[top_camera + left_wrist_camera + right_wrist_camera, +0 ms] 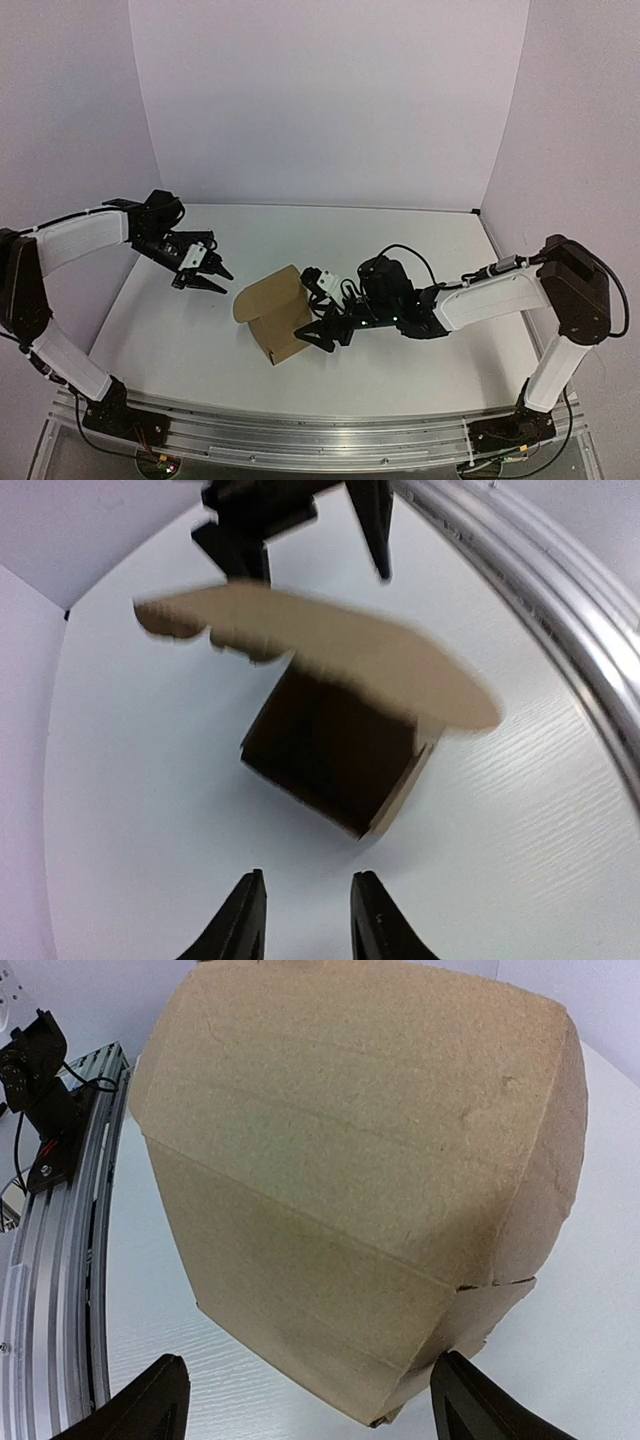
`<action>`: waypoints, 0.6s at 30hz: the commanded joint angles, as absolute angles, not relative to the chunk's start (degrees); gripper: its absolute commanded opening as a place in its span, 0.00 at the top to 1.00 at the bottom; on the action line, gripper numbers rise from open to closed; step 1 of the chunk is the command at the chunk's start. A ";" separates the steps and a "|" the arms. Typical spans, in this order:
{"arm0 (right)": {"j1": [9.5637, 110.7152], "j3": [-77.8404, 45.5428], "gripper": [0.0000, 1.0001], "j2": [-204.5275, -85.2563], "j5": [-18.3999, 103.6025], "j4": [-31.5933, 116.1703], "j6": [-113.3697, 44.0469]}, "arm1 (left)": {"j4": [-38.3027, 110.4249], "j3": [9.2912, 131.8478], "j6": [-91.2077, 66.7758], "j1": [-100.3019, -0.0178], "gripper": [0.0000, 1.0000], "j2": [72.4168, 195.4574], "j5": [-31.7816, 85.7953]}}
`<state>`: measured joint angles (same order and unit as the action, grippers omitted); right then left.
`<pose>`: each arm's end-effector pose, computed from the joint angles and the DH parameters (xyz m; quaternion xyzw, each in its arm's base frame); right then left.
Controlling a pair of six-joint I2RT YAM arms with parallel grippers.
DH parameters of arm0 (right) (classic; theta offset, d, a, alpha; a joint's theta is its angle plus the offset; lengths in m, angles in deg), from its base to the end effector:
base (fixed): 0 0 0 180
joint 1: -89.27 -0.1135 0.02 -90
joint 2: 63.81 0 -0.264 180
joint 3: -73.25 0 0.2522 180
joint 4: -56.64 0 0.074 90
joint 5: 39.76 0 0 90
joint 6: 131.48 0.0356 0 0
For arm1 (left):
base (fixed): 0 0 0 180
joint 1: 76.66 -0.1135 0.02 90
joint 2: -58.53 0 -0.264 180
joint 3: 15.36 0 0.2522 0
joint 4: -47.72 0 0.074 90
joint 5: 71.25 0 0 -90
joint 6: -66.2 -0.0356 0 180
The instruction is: Fold the paper box
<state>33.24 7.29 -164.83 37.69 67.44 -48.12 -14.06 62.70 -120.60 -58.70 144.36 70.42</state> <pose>0.2037 0.3162 0.1831 -0.4848 0.6822 0.3088 0.4518 0.2618 -0.1142 0.2527 0.7877 0.4123 -0.2298 0.3958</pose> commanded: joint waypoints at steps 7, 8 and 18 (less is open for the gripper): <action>33.08 4.33 0.24 -168.09 39.94 71.92 -43.26 | 6.97 35.79 -89.01 -43.67 0.80 123.45 73.42; 33.08 4.37 0.25 -168.14 39.76 72.09 -42.95 | 10.73 34.94 -87.97 -42.42 0.80 124.39 71.11; 33.05 4.63 0.32 -168.68 38.37 74.15 -38.27 | 31.73 32.66 -84.82 -40.04 0.80 131.58 64.65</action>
<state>33.24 6.12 -167.75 39.35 70.69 -41.70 16.94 34.57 -87.78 -41.46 131.78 67.60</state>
